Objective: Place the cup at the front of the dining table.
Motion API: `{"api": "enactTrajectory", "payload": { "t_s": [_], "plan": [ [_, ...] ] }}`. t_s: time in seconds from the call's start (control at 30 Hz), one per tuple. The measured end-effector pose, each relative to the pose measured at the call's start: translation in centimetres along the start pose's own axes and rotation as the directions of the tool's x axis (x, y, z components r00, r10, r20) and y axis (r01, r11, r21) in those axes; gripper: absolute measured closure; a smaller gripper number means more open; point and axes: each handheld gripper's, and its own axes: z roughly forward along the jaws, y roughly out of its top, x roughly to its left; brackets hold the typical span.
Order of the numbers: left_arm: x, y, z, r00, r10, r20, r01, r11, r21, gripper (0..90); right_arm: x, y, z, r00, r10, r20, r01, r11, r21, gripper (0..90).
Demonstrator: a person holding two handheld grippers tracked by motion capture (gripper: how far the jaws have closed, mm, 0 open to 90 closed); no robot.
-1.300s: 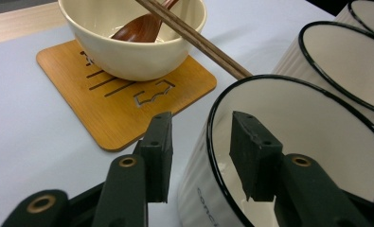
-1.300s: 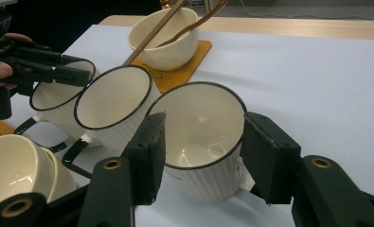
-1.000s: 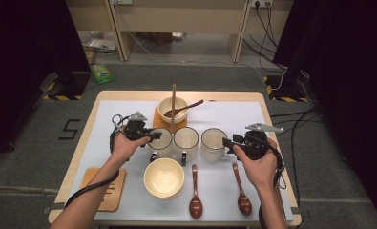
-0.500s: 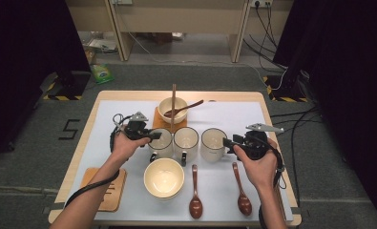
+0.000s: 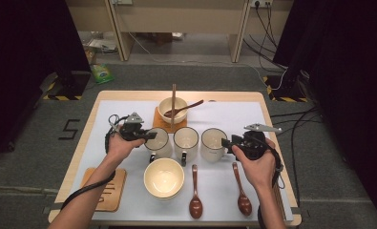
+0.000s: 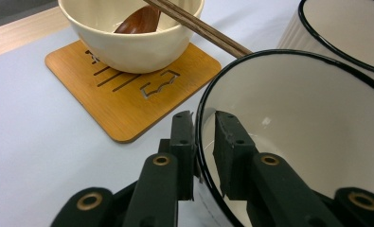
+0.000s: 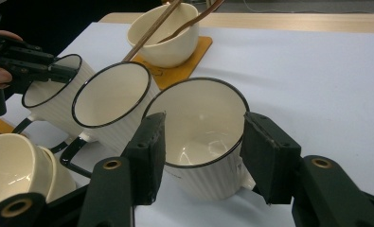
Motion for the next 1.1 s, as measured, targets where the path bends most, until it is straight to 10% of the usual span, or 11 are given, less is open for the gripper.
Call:
{"api": "enactTrajectory", "payload": {
  "t_s": [1.1],
  "plan": [
    [1.1, -1.2, -2.2, 0.9987, -0.02, -0.047, 0.015, 0.9926, -0.12, 80.3, -0.2, 0.1, -0.5, 1.0, 0.0, 0.006, 0.0, 1.0, -0.017, 50.1]
  ]
}}
